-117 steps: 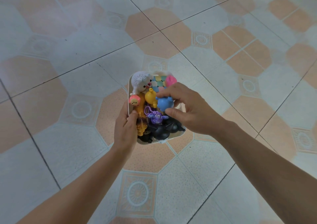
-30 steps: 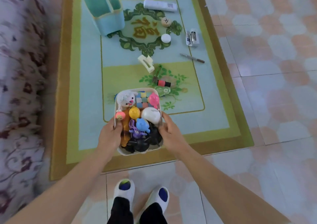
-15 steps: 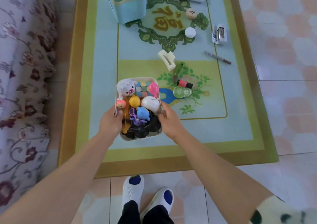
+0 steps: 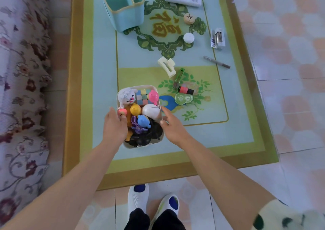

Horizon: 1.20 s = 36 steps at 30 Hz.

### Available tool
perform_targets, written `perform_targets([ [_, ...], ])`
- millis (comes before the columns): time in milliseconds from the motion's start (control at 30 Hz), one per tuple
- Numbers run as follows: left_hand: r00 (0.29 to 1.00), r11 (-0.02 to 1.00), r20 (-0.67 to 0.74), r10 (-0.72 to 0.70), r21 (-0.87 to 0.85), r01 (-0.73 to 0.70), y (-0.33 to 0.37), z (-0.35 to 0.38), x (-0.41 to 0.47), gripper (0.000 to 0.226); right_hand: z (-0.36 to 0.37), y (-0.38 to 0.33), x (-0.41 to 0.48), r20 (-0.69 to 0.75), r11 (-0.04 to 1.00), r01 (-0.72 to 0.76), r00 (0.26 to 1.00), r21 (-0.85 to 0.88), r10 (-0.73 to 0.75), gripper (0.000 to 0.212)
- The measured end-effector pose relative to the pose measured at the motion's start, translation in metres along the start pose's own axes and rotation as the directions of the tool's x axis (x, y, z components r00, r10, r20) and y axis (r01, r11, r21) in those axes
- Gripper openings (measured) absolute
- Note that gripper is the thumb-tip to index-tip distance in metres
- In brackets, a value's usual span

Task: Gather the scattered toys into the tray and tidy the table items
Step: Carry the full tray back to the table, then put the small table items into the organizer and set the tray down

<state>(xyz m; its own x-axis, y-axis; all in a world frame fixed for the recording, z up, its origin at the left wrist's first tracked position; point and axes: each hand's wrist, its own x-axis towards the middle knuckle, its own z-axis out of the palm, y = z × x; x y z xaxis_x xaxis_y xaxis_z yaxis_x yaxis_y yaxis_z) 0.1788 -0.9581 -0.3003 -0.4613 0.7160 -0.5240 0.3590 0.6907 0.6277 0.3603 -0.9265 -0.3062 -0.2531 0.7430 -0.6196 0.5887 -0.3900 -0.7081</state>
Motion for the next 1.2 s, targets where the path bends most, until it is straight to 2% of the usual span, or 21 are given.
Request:
perform_targets([
  [67,0.988,0.991,-0.092,0.124,0.055,-0.120,0.016,-0.003,-0.009,0.019,-0.009,-0.004,-0.005,-0.026,1.000,-0.015,1.000,-0.005,0.015,0.053],
  [167,0.935,0.946,-0.146,0.323,0.066,-0.316,0.043,-0.002,-0.023,0.034,-0.028,-0.009,-0.013,-0.091,1.000,0.007,0.996,0.001,-0.007,0.049],
  [233,0.906,0.915,-0.129,0.404,0.042,-0.402,0.063,0.006,-0.036,0.040,-0.046,-0.009,-0.019,-0.137,1.000,0.017,0.990,-0.004,-0.018,0.046],
  [333,0.844,0.847,-0.074,0.531,0.055,-0.529,0.093,0.028,-0.056,0.036,-0.078,-0.005,-0.031,-0.173,0.998,0.055,0.983,-0.018,-0.057,0.040],
  [467,0.797,0.796,0.019,0.603,0.046,-0.603,0.127,0.075,-0.083,0.031,-0.128,0.008,-0.046,-0.191,0.996,0.092,0.977,-0.007,-0.091,0.032],
  [600,0.786,0.786,0.047,0.616,0.015,-0.618,0.175,0.144,-0.109,0.029,-0.198,0.037,-0.057,-0.216,0.990,0.132,0.969,0.043,-0.120,0.028],
  [767,0.822,0.822,0.036,0.569,-0.010,-0.569,0.237,0.239,-0.140,0.027,-0.306,0.084,-0.067,-0.185,0.988,0.140,0.975,0.069,-0.125,0.023],
  [867,0.851,0.851,0.003,0.524,-0.024,-0.524,0.277,0.296,-0.165,0.026,-0.380,0.104,-0.081,-0.184,0.987,0.159,0.970,0.000,-0.156,0.022],
  [1067,0.880,0.882,-0.077,0.469,0.000,-0.471,0.330,0.361,-0.181,0.023,-0.472,0.112,-0.083,-0.116,0.968,0.233,0.963,-0.092,-0.243,0.021],
  [1200,0.894,0.904,-0.135,0.428,0.039,-0.427,0.344,0.370,-0.167,0.025,-0.499,0.104,-0.061,-0.083,0.953,0.281,0.953,-0.116,-0.292,0.022],
])
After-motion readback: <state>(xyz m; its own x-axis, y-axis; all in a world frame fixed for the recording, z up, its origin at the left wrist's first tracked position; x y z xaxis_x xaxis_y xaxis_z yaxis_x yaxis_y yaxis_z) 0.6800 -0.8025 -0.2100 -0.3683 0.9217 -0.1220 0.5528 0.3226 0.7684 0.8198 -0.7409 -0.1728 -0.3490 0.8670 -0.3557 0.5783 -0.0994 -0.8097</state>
